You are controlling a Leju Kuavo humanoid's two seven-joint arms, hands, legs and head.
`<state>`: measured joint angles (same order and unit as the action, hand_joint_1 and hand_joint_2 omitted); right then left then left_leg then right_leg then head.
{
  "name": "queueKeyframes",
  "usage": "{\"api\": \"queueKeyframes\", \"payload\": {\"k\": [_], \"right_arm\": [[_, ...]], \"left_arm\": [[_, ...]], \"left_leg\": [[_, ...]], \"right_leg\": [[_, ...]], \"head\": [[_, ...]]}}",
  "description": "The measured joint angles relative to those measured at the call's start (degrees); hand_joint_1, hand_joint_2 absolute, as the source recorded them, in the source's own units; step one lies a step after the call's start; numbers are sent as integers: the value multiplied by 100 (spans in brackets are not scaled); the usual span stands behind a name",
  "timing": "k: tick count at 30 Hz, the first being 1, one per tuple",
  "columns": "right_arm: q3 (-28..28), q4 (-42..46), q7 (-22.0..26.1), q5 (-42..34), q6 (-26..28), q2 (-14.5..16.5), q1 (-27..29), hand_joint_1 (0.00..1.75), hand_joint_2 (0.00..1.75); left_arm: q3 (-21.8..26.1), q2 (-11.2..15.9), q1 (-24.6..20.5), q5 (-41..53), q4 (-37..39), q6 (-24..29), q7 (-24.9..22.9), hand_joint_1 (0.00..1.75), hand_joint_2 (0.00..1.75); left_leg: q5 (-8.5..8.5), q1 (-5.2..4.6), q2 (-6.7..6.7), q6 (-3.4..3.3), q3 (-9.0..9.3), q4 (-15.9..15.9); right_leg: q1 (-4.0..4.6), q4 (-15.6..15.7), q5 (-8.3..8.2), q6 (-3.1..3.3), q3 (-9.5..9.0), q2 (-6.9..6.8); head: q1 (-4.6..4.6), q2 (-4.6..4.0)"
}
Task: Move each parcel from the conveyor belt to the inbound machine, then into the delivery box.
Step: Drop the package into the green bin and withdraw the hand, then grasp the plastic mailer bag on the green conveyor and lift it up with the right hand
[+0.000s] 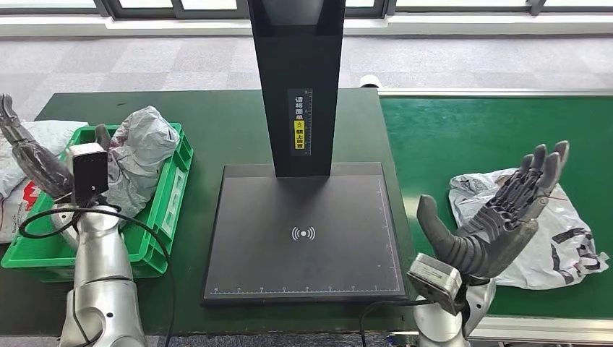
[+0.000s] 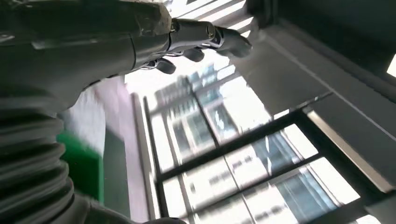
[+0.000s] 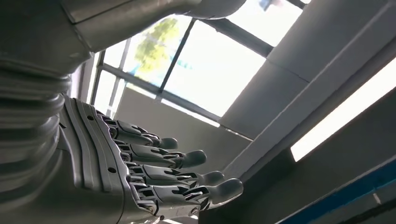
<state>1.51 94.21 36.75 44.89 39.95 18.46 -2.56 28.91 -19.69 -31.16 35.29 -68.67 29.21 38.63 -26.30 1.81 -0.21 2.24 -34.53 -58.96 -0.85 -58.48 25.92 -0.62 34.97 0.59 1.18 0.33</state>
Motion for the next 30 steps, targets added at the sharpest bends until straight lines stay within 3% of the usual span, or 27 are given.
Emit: {"api": "queueKeyframes", "payload": {"k": [4, 7, 9, 16, 30], "right_arm": [[-354, -96, -1230, 2163, 0, 1, 37, 0, 175], [-684, -464, -2337, 3883, -2, -15, 14, 0, 175], [-870, -736, -2712, 4336, -3, -35, -19, 0, 175], [-1141, -1161, -2822, 4460, 1, -63, -71, 0, 175], [-1275, -1349, -2860, 4464, 3, -92, -90, 0, 175]], "left_arm": [[-979, -70, 755, -1909, -484, -1567, 146, 0, 175], [-1783, -102, 1364, -2645, -886, -2219, 157, 0, 175], [-2181, -114, 1672, -2820, -1079, -2391, 158, 0, 175], [-2754, -121, 2076, -2879, -1411, -2445, 159, 0, 175], [-2924, -121, 2190, -2891, -1524, -2458, 159, 0, 175]], "left_leg": [[-3, 1, -5, -2, -6, 0], [-10, 0, -7, -4, -10, 0], [-10, -2, -9, -5, -14, 0], [-9, 1, -9, -5, -12, 1], [-9, 0, -9, -5, -12, 0]], "right_leg": [[1, 0, 4, -4, -1, -3], [-1, 2, 7, -7, -2, -5], [-2, 4, 7, -8, 0, -7], [1, 3, 8, -7, 2, -9], [0, 3, 7, -8, 1, -8]], "head": [[0, 0], [0, -1], [0, -1], [0, -1], [0, 0]]}}
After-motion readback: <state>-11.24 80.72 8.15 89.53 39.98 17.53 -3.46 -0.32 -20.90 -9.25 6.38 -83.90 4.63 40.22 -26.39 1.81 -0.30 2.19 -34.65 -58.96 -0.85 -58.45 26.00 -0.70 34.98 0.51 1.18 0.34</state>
